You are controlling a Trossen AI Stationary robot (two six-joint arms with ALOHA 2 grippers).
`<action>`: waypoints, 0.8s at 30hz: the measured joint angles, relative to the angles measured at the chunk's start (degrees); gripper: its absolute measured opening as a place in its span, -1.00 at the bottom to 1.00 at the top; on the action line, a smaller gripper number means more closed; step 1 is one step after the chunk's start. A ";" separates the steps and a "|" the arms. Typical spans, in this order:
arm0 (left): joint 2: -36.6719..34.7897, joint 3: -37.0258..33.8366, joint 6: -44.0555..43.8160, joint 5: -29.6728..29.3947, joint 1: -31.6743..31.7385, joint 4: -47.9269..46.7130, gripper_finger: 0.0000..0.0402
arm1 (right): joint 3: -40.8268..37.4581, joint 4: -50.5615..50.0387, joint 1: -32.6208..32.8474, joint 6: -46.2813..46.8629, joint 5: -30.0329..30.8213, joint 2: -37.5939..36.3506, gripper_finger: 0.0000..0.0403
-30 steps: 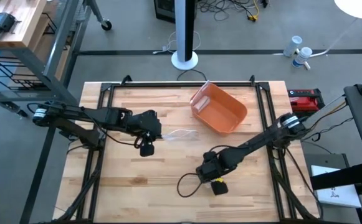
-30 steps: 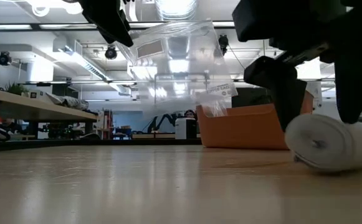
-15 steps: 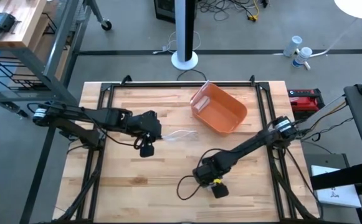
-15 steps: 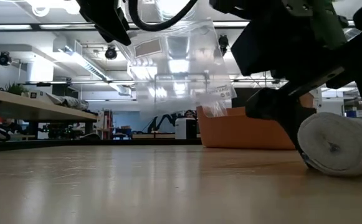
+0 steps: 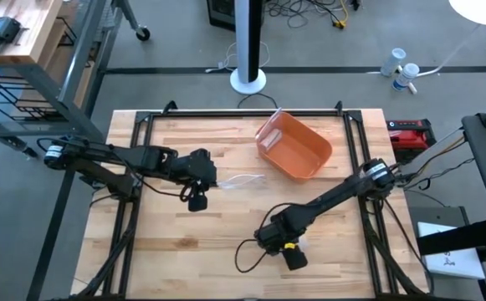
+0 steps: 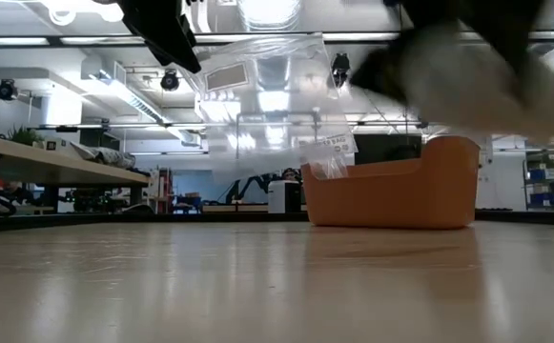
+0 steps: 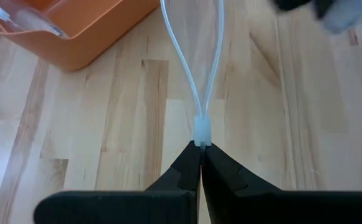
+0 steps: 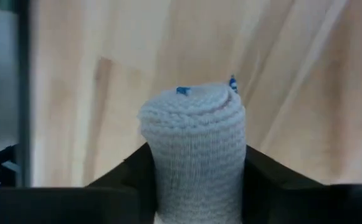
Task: Roll bandage
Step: Put the rolled brown bandage into the transparent zip bag
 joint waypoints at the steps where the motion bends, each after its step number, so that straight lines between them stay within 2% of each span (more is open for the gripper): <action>1: 0.00 0.00 0.00 -0.01 0.00 0.02 -1.00 | 2.38 -0.51 -0.21 -0.72 1.60 -1.28 -0.39; 7: 1.77 -0.02 -0.35 -1.02 -0.52 0.52 -1.00 | 15.21 -1.15 -2.33 -6.35 21.90 -8.27 -0.39; 9: 2.76 -0.02 -1.38 -0.99 -0.79 1.23 -1.00 | 18.75 -1.83 -3.87 -7.17 25.69 -9.28 -0.38; 15: 5.81 2.82 -2.47 -1.51 -1.39 2.46 -1.00 | 28.34 1.68 -8.94 -6.52 25.94 -9.51 -0.40; 18: 7.19 5.69 -1.90 -1.61 -1.72 2.36 -1.00 | 29.23 8.72 -10.81 -5.92 25.96 -9.68 -0.40; 24: 7.68 12.01 -2.77 -1.60 -3.06 -0.32 -1.00 | 28.59 13.15 -12.19 -6.46 25.84 -9.77 -0.40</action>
